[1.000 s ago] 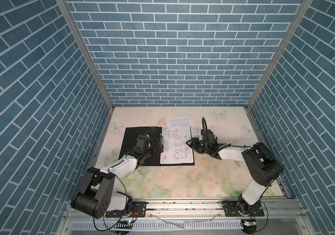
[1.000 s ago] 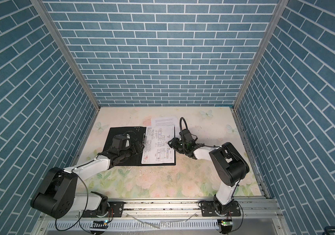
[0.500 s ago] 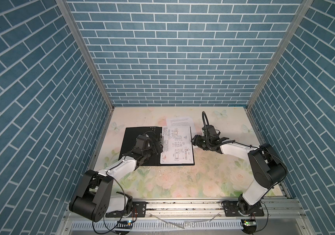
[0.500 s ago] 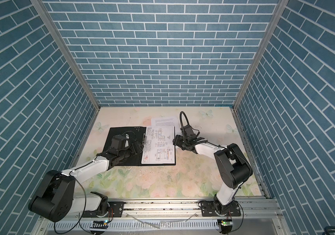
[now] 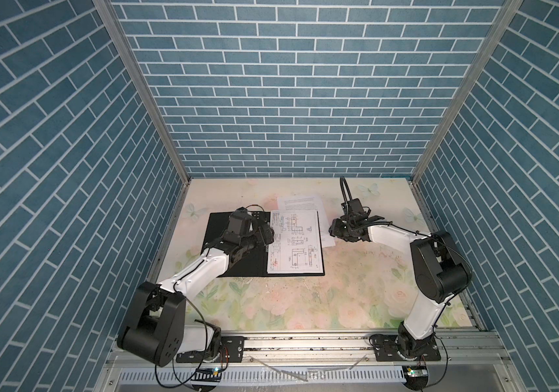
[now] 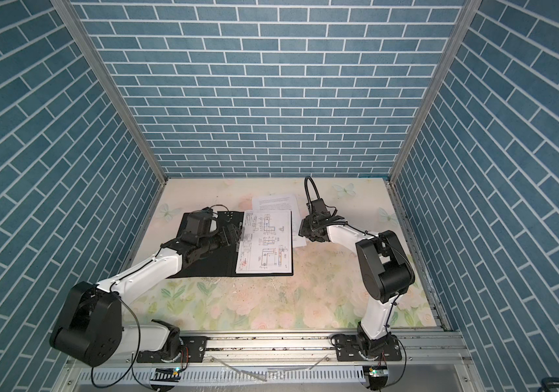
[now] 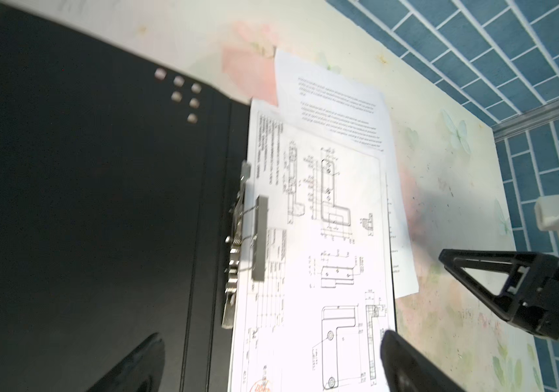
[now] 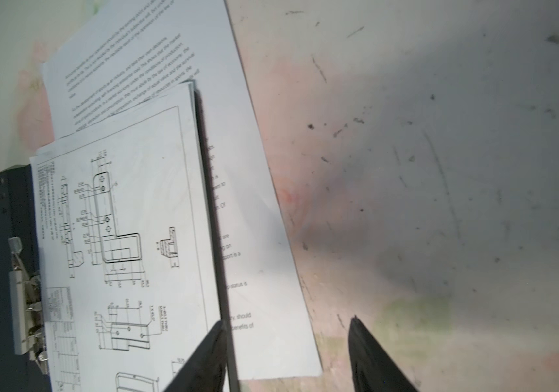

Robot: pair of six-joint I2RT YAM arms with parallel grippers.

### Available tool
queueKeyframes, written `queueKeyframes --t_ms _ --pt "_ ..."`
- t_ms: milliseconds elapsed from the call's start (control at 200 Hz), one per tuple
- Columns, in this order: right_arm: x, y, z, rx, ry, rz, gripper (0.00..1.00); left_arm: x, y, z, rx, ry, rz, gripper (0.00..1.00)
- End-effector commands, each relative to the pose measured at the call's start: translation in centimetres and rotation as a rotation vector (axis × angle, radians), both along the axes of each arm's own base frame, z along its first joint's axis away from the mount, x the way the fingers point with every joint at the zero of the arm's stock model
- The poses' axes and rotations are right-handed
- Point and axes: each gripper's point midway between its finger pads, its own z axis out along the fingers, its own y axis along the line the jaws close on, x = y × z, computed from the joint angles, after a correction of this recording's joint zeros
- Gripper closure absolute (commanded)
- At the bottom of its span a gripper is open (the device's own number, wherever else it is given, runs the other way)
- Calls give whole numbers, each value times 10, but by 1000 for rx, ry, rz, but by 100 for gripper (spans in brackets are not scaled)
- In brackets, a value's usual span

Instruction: Put the files into the folder

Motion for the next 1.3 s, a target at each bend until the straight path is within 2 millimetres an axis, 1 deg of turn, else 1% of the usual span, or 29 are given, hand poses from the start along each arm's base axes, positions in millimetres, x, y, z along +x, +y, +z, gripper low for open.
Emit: queueKeyframes --t_ms 0,105,165,310,390,585,740,910,1090,1290 --pt "-1 1 -3 -16 3 35 42 17 -5 1 89 4 -62 0" --pt "0 -2 -4 -10 -3 27 41 43 -20 1 116 9 -124 0" --pt "0 -3 -5 -8 -6 22 40 58 -27 -4 132 20 -155 0" --pt "3 -7 -5 -2 -24 15 36 91 -47 -25 142 63 -218 0" --pt "4 -8 -6 -2 -24 11 35 107 -57 -36 137 74 -241 0" --pt "6 -10 -11 -5 -20 7 33 137 -65 -57 189 88 -276 0" --pt "7 -12 -14 -1 -20 -3 33 156 -68 -70 235 96 -294 0" --pt "6 -14 -16 -2 -16 -8 33 177 -71 -80 267 105 -303 0" --pt "4 -18 -20 -4 -5 -17 33 189 -79 -93 260 130 -316 0" --pt "5 -19 -21 1 0 -32 33 194 -83 -109 256 168 -325 0"
